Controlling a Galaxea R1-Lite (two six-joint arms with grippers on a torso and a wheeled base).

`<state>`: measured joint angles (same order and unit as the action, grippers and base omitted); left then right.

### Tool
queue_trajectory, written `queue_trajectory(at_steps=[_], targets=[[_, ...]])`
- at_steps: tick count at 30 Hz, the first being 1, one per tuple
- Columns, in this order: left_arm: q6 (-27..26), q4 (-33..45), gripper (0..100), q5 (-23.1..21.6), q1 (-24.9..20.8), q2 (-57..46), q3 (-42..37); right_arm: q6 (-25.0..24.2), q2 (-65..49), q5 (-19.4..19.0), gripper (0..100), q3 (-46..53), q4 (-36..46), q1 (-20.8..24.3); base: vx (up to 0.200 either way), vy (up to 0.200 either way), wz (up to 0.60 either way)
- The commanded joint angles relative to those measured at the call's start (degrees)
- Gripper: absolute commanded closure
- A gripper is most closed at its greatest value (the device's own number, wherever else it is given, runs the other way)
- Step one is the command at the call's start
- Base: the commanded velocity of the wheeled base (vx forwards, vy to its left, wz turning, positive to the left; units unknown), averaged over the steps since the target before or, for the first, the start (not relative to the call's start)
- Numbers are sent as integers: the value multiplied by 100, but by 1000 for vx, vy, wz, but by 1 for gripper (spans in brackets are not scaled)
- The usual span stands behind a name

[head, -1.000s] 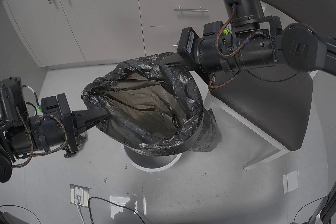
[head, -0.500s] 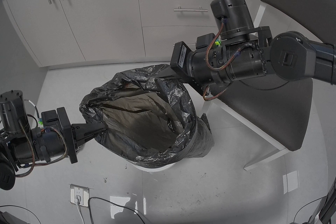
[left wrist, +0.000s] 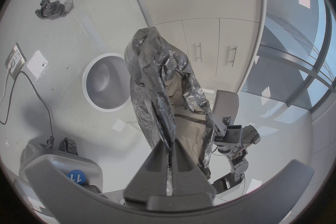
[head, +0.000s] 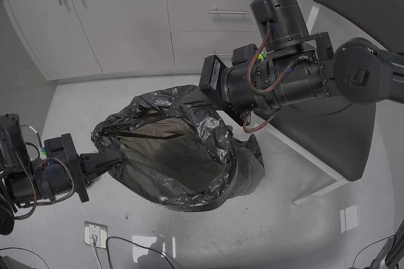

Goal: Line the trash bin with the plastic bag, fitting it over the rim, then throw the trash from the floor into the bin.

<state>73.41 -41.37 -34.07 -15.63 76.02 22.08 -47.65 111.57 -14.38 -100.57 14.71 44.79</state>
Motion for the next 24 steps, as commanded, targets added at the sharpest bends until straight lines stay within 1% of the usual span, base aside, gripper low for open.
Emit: queue_trajectory(at_steps=[1, 7, 16, 18, 20, 22, 23, 24], targets=[[6, -2, 100, -3, 60, -254, -90, -7, 5, -3, 100, 134, -12, 135, 0, 0, 0], [-2, -2, 100, -3, 113, -228, -230, -121, 32, -3, 100, 222, -4, 223, 0, 0, 0], [-37, -2, 100, 15, 113, -184, -362, -121, 23, -12, 100, 468, -30, 241, 0, 0, 0], [-99, -20, 100, 23, 121, -43, -353, -121, 128, -12, 100, 460, -48, 232, 0, 0, 0], [-213, -37, 100, 23, 271, 194, -309, -113, 251, -3, 100, 416, -100, 215, 0, 0, 0], [-213, -37, 100, 23, 271, 194, -309, -113, 251, -3, 100, 416, -100, 215, 0, 0, 0], [-644, -292, 100, 15, 596, 739, -274, -86, 445, 6, 100, 372, -355, 197, 0, 0, 0], [-749, -406, 100, 15, 666, 915, -265, -86, 515, 15, 100, 345, -417, 188, 0, 0, 0]])
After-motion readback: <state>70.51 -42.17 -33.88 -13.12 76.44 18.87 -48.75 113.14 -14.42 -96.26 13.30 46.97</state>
